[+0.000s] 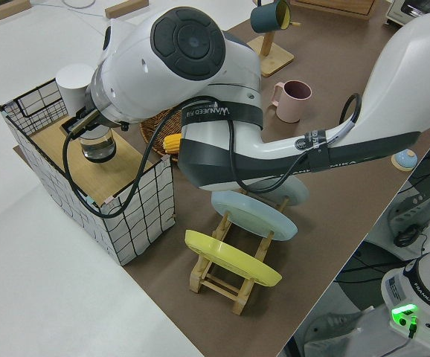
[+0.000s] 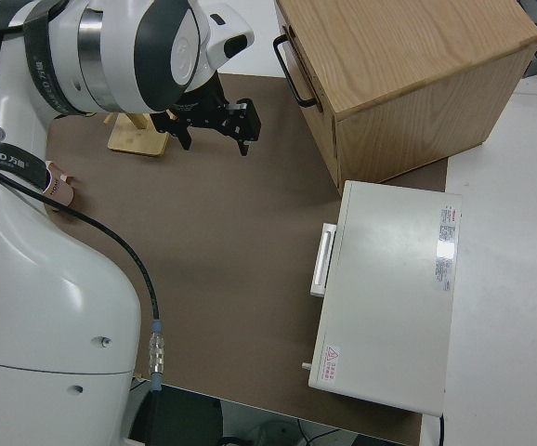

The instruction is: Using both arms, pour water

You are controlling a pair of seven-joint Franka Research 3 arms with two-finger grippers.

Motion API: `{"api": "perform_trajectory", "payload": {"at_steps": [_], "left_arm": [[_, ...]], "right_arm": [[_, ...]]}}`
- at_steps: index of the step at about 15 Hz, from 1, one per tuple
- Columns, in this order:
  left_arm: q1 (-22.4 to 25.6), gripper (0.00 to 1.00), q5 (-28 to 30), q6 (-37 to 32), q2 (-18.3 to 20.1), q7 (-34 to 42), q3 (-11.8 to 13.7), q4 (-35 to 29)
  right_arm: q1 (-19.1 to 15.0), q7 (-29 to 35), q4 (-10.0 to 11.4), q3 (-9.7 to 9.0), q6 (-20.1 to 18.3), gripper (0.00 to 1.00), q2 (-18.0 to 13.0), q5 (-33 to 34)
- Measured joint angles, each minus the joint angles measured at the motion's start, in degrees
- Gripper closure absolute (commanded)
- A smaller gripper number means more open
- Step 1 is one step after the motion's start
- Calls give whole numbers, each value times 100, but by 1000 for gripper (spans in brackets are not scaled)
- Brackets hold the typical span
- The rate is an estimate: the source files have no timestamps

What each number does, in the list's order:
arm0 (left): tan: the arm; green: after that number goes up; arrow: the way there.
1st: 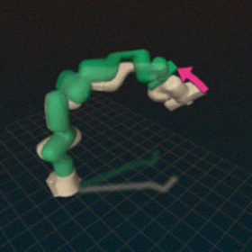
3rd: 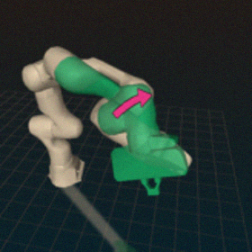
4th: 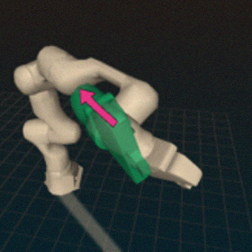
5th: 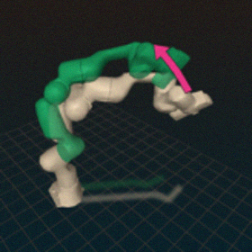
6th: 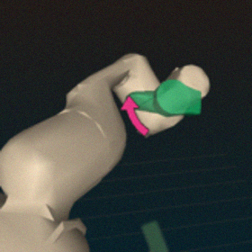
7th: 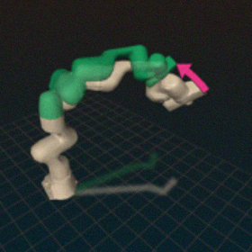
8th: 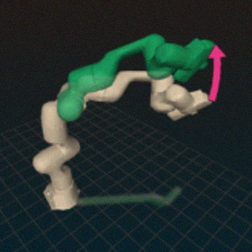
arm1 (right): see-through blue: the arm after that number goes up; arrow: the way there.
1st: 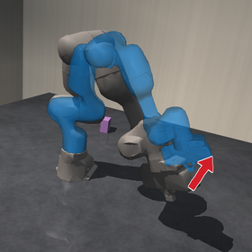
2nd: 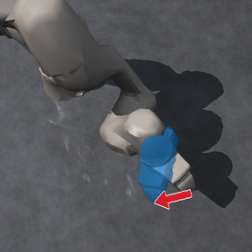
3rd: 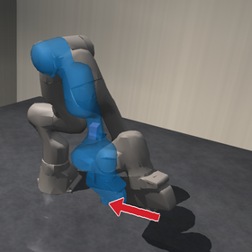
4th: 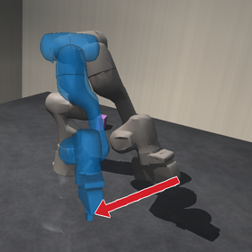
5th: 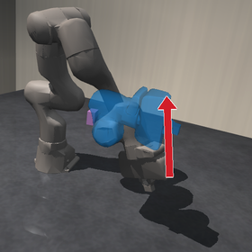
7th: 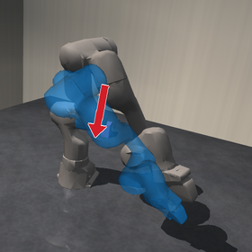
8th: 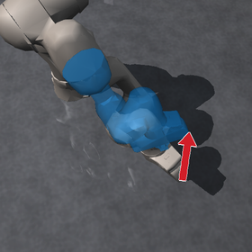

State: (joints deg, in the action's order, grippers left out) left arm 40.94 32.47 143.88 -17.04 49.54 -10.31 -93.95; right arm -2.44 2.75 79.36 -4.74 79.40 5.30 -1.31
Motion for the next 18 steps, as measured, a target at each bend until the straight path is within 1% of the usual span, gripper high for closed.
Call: {"api": "perform_trajectory", "payload": {"at_steps": [3,8,9,10,11,12,14,18], "left_arm": [[-2,984,41,75,-68,16,-5,0],[-3,913,53,129,-146,94,-6,0],[-4,869,53,159,-164,144,-8,0],[-6,811,54,178,-182,199,-9,0],[-9,678,55,187,-194,234,-12,0],[-12,440,55,194,-201,254,-15,0],[-18,23,55,200,-203,284,-20,0],[-20,11,81,252,-199,303,-31,60]], "right_arm": [[0,0,0,0,0,9,0,0],[0,0,0,0,0,9,0,0],[0,0,0,0,0,9,0,0],[0,0,0,0,0,9,0,0],[0,0,0,0,0,9,0,0],[0,0,0,0,0,9,0,0],[0,0,0,0,0,9,0,0],[0,0,0,0,0,9,0,0]]}}
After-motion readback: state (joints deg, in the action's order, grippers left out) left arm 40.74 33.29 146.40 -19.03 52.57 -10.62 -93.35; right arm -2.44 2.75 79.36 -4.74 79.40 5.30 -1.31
